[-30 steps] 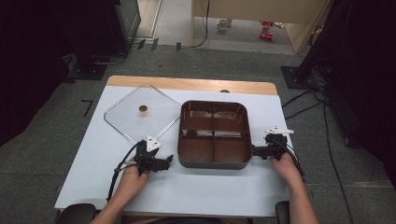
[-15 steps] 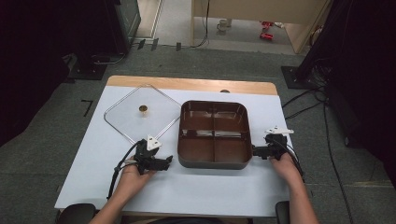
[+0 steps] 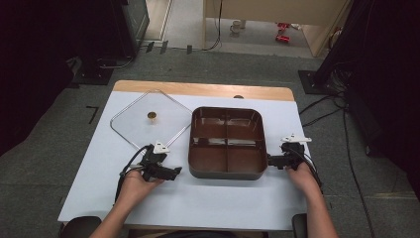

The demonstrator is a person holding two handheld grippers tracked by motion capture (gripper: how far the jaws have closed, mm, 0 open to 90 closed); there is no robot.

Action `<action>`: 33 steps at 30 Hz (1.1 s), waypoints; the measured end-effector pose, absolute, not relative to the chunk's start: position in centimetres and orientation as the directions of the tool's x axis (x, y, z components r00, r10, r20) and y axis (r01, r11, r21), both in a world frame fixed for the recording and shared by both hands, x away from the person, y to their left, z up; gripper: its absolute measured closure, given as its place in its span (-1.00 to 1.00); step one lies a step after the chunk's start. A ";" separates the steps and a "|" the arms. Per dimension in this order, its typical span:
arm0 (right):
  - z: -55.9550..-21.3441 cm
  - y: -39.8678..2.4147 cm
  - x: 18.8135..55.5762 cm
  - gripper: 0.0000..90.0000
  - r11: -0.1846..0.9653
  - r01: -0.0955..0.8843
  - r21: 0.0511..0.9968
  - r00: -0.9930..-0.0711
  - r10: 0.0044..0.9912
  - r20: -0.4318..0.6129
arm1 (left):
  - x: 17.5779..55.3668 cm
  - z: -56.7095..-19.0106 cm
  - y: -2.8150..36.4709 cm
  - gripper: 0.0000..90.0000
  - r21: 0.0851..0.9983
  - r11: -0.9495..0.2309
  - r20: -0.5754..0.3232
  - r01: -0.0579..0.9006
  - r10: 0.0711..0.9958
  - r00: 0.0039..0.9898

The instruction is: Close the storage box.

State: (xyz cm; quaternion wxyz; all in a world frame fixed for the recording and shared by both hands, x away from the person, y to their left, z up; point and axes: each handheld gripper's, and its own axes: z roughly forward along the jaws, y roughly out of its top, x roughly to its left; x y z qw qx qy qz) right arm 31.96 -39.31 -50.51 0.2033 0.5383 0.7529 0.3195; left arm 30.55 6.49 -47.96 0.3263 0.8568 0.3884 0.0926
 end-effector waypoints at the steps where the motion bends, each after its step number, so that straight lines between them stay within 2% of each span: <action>1: -50.5 -39.3 32.0 -1.00 0.217 0.680 0.700 -0.338 0.941 0.037 | 30.5 -47.8 6.5 -0.62 0.631 -0.492 -0.091 0.599 0.721 0.687; 6: -50.5 -39.3 32.0 -1.00 0.216 0.680 0.700 -0.338 0.940 0.038 | 30.6 -46.8 6.7 -0.61 0.642 -0.499 -0.075 0.582 0.715 0.695; 10: -50.5 -39.3 32.0 -1.00 0.215 0.681 0.700 -0.337 0.941 0.039 | 30.8 -46.1 7.1 -0.48 0.650 -0.492 -0.087 0.579 0.709 0.700; 21: -50.5 -39.3 32.0 -1.00 0.217 0.681 0.700 -0.338 0.940 0.037 | 31.7 -45.0 7.9 -0.46 0.662 -0.485 -0.085 0.571 0.708 0.701; 33: -50.5 -39.3 32.0 -1.00 0.216 0.681 0.700 -0.337 0.941 0.038 | 34.4 -43.7 8.9 -0.44 0.692 -0.479 -0.066 0.541 0.704 0.708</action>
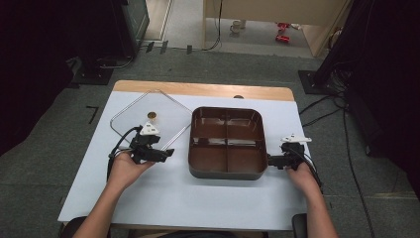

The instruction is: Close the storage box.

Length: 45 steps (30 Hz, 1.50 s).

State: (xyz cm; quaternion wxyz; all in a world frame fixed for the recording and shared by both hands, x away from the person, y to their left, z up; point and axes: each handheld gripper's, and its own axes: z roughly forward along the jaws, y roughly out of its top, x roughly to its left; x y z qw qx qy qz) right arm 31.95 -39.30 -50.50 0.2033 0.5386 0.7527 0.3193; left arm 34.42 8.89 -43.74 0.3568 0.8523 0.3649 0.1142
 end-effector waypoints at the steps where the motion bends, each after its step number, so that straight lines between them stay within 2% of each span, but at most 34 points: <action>1: -50.5 -39.3 32.0 -1.00 0.216 0.681 0.700 -0.337 0.941 0.038 | 34.7 -43.7 9.0 -0.44 0.694 -0.479 -0.063 0.538 0.704 0.708; 9: -50.5 -39.3 32.0 -1.00 0.216 0.680 0.701 -0.338 0.941 0.038 | 37.2 -44.0 9.8 -0.42 0.708 -0.461 -0.058 0.535 0.717 0.694; 13: -50.5 -39.3 32.0 -1.00 0.216 0.680 0.701 -0.338 0.940 0.038 | 38.0 -44.0 10.0 -0.33 0.705 -0.475 -0.033 0.526 0.719 0.694; 29: -50.5 -39.3 32.0 -1.00 0.216 0.680 0.701 -0.337 0.941 0.038 | 42.3 -44.1 11.1 -0.29 0.723 -0.416 -0.092 0.552 0.734 0.673; 45: -50.5 -39.3 31.9 -1.00 0.217 0.678 0.702 -0.338 0.941 0.035 | 45.9 -45.3 12.2 -0.23 0.719 -0.400 -0.065 0.569 0.776 0.628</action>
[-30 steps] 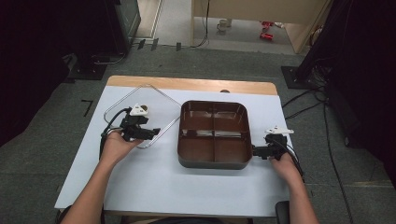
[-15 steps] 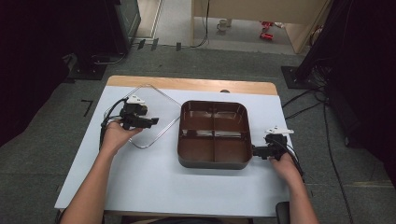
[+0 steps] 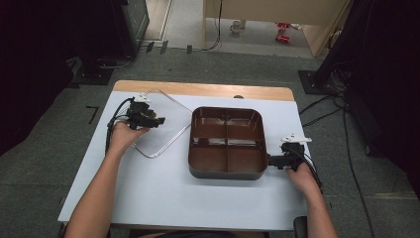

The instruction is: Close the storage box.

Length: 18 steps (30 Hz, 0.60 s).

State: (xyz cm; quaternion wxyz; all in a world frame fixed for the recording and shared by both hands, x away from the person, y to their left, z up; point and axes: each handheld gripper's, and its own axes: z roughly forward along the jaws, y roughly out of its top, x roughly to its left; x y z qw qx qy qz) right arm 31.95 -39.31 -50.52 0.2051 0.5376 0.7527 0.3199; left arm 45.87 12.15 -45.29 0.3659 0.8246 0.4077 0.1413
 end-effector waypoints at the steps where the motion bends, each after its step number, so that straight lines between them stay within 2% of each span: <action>1: -50.5 -39.3 31.9 -1.00 0.217 0.678 0.702 -0.338 0.941 0.035 | 46.0 -45.3 12.2 -0.23 0.716 -0.400 -0.063 0.573 0.780 0.622; 11: -50.5 -39.3 31.9 -1.00 0.217 0.678 0.702 -0.338 0.941 0.035 | 47.5 -45.9 13.3 -0.23 0.720 -0.364 -0.073 0.591 0.806 0.587; 18: -50.5 -39.3 31.9 -1.00 0.217 0.678 0.702 -0.338 0.941 0.035 | 48.2 -47.7 13.9 -0.13 0.686 -0.350 -0.114 0.638 0.814 0.569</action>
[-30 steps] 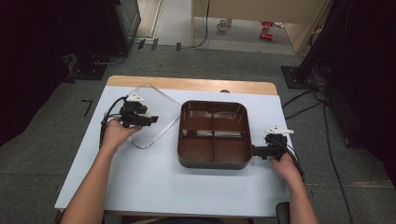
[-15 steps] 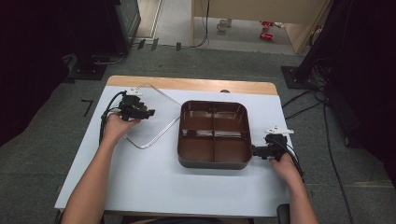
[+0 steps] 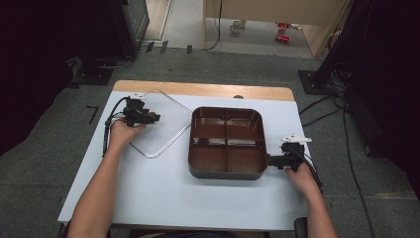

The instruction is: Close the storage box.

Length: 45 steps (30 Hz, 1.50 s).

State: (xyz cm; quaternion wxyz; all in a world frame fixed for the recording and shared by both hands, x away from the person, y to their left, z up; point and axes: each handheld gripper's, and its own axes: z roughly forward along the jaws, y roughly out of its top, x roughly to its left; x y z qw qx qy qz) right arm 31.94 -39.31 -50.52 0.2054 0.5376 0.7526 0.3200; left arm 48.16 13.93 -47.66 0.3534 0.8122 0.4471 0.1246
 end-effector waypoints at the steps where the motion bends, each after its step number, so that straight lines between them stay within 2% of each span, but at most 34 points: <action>1: -50.5 -39.3 31.9 -1.00 0.217 0.678 0.703 -0.338 0.941 0.035 | 48.1 -47.7 14.0 -0.11 0.693 -0.348 -0.111 0.631 0.814 0.570; 4: -50.5 -39.3 31.9 -1.00 0.217 0.678 0.703 -0.338 0.941 0.035 | 48.0 -47.8 14.0 0.02 0.698 -0.347 -0.107 0.626 0.815 0.570; 6: -50.5 -39.3 31.9 -1.00 0.217 0.678 0.703 -0.338 0.941 0.035 | 47.9 -47.8 14.0 0.21 0.702 -0.352 -0.103 0.620 0.811 0.576; 8: -50.5 -39.3 31.9 -1.00 0.217 0.678 0.703 -0.338 0.941 0.035 | 47.7 -47.8 13.9 0.30 0.704 -0.360 -0.093 0.613 0.808 0.582; 17: -50.5 -39.3 31.9 -1.00 0.217 0.678 0.702 -0.338 0.941 0.036 | 47.6 -47.4 13.4 0.32 0.685 -0.381 -0.054 0.621 0.823 0.565; 27: -50.5 -39.3 31.9 -1.00 0.217 0.677 0.703 -0.338 0.941 0.035 | 47.7 -46.9 14.0 0.32 0.667 -0.368 -0.074 0.648 0.832 0.549; 45: -50.5 -39.3 32.0 -1.00 0.216 0.679 0.702 -0.338 0.941 0.037 | 45.3 -42.1 15.1 0.32 0.702 -0.351 -0.098 0.620 0.814 0.572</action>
